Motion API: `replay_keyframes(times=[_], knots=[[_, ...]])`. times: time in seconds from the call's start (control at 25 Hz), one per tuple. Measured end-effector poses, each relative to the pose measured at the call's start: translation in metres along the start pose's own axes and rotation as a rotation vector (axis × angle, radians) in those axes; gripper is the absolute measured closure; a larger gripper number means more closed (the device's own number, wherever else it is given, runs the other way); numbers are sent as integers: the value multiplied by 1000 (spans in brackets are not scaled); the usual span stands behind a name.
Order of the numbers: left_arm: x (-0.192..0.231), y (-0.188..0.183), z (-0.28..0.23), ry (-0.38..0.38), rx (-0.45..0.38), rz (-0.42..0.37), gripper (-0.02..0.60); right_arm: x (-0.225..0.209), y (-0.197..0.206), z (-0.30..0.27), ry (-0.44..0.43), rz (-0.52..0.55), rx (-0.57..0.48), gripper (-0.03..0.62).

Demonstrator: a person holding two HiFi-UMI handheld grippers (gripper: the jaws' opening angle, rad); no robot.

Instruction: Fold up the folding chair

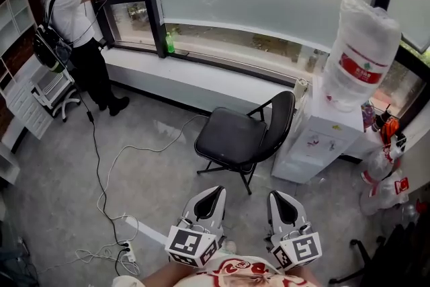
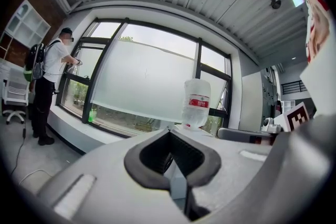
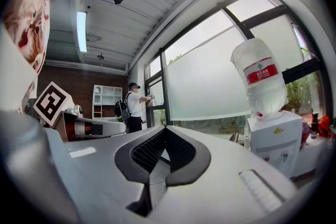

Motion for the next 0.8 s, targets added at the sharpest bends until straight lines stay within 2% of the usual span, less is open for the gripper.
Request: replay_keyframes(times=[0.16,0.36,0.8], knots=[[15,-1,-17,3,0,15,581,-7,-7,-14,14,20,-5,572],[41,-15,-52,32,-31,6,581,-27,-16,-42,74,39,-29,572],[145,-51,-168,84,-16,15,581,-65,-13,-188,111,24,-4,572]])
Point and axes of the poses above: the fingertips, and each gripper's own axes: z backward along the fingers, x to its left, y out of its underside, the point moved 6 cm from there along z, backward along the fingers
